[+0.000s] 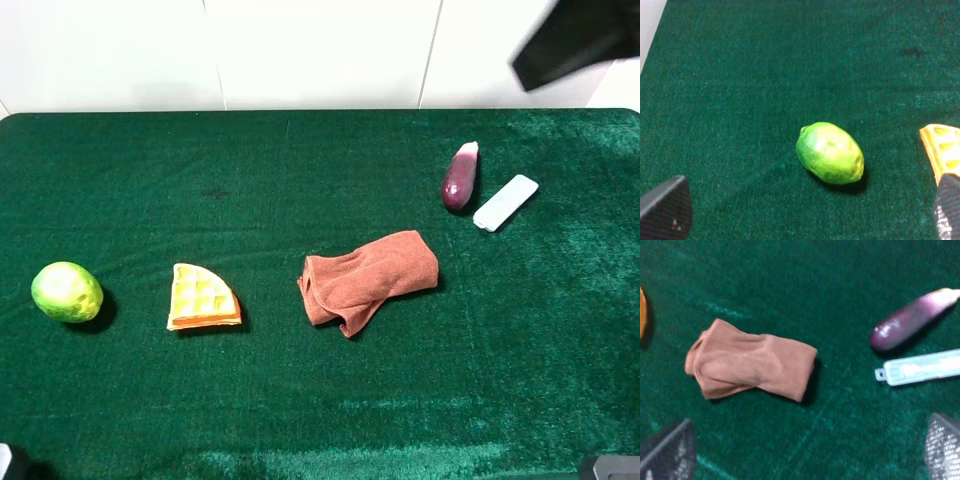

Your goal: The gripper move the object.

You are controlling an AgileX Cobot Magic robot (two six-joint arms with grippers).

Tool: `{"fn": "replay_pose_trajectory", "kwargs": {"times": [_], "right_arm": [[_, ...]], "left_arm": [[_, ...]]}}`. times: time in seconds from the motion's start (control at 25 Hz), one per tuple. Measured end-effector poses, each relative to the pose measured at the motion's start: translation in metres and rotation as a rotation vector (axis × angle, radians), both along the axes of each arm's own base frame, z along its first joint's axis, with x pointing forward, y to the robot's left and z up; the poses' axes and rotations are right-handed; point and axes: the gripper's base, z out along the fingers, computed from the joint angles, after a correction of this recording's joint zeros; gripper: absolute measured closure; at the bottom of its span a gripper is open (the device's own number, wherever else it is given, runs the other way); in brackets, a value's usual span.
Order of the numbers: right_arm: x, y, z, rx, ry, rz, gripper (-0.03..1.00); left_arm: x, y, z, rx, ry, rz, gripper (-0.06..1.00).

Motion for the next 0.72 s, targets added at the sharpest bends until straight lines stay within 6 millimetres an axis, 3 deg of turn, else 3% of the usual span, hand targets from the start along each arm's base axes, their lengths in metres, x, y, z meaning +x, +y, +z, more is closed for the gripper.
{"fn": "replay_pose_trajectory", "kwargs": {"times": [0.28,0.52,0.72], "right_arm": [[-0.034,-0.043,-0.014,0.035,-0.027,-0.134,0.27],[-0.053,-0.096,-0.030,0.071,-0.108,-0.435,0.27],[-0.091,-0.124,-0.045,0.120,-0.260,-0.652,0.27]], "left_arm": [[0.000,0.000,0.000,0.000,0.000,0.000,-0.03],[0.000,0.000,0.000,0.000,0.000,0.000,-0.03],[0.000,0.000,0.000,0.000,0.000,0.000,-0.03]]}}
